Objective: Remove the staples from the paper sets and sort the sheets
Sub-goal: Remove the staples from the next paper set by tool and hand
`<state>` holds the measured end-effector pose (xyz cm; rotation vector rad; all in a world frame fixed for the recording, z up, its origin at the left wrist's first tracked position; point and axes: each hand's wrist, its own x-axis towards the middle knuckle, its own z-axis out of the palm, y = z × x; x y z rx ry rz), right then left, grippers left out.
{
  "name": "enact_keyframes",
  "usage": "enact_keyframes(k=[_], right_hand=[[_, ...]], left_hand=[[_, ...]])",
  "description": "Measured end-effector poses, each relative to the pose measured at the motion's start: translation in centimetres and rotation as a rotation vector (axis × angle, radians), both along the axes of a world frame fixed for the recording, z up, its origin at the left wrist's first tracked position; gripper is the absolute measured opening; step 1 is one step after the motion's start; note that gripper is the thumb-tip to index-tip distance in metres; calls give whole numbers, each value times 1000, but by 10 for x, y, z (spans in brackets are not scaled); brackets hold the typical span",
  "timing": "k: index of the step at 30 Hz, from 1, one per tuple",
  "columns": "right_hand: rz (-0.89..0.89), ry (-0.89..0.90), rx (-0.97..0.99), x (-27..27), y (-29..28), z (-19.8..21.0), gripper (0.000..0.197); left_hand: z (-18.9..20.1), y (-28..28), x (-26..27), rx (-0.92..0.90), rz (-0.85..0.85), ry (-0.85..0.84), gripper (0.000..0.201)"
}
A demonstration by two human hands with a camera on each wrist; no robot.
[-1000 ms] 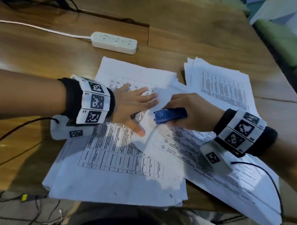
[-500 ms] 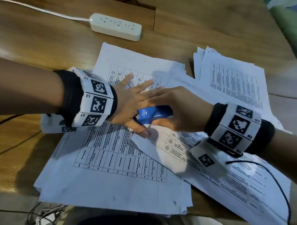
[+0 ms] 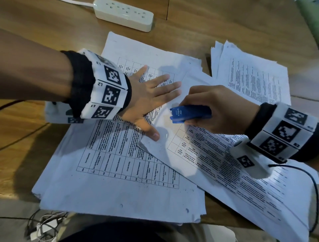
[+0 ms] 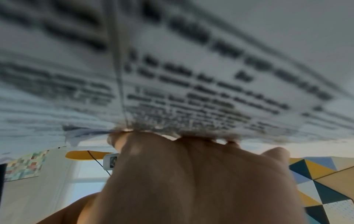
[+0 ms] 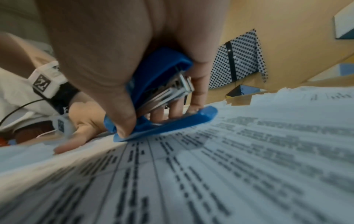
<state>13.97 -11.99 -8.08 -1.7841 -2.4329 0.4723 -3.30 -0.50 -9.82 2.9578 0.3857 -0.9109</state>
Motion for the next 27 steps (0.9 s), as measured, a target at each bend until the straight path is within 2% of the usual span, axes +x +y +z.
enact_keyframes(k=[4, 7, 11, 15, 17, 24, 27], right_hand=[[123, -88, 27, -5, 3, 8, 16], [134, -112, 21, -7, 6, 11, 17], [13, -108, 17, -14, -2, 5, 20], [-215, 40, 16, -20, -15, -4, 25], [-271, 70, 32, -21, -18, -8, 26], [-135, 34, 46, -10, -10, -7, 26], [-47, 77, 43, -18, -2, -5, 25]], left_hand=[[-3, 3, 1, 6, -14, 15, 119], [-6, 4, 2, -6, -17, -2, 120], [-11, 8, 1, -6, -10, -14, 122], [-11, 6, 3, 22, -13, 2, 123], [-10, 6, 3, 23, -8, 9, 123], [-9, 6, 4, 45, -24, 6, 124], [-8, 6, 5, 38, -29, -3, 125]])
